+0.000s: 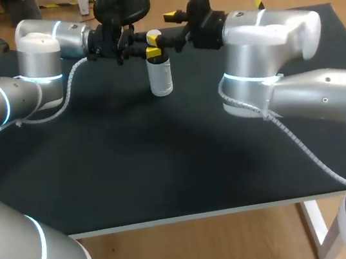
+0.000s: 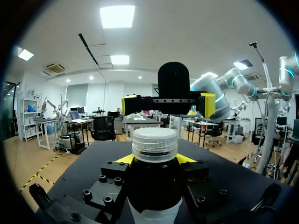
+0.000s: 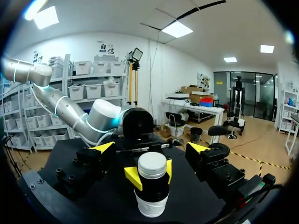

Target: Unscrew the bottle cap

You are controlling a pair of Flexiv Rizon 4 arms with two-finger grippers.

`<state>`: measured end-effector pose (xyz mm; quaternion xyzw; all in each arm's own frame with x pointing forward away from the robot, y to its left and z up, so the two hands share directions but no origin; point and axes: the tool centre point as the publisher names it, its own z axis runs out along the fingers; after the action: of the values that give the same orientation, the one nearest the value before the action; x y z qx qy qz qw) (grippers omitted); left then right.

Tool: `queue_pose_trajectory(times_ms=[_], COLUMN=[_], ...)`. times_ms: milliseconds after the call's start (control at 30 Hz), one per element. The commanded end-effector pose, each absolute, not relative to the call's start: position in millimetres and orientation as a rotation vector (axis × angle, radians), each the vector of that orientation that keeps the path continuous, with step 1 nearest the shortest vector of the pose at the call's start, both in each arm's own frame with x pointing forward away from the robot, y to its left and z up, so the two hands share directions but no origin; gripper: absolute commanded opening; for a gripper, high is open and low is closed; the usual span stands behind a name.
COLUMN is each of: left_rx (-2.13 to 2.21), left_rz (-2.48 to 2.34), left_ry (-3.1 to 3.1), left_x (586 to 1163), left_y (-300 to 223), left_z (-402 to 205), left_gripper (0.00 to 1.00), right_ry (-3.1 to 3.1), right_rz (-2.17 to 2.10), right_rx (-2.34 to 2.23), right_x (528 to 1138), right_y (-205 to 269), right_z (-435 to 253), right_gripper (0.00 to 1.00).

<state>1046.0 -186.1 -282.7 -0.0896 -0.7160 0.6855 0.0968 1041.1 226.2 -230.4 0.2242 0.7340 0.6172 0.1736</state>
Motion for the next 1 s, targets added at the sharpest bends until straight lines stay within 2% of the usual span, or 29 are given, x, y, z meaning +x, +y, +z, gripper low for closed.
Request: queue_pose_trajectory(times_ms=[33,1000], left_rx=[-0.271,-0.271], left_rz=[2.027,2.027], left_ry=[-2.113,-2.113], left_x=[1050,1050], left_y=[-187,-187], left_z=[-284,-284], left_gripper=[0.00,0.00], right_ry=[2.065,2.018], right_rz=[1.719,1.692], right_rx=[0.665,0.745], right_x=[1041,1045], right_y=[237,247], right_z=[-234,-251], right_gripper=[1.00,1.00])
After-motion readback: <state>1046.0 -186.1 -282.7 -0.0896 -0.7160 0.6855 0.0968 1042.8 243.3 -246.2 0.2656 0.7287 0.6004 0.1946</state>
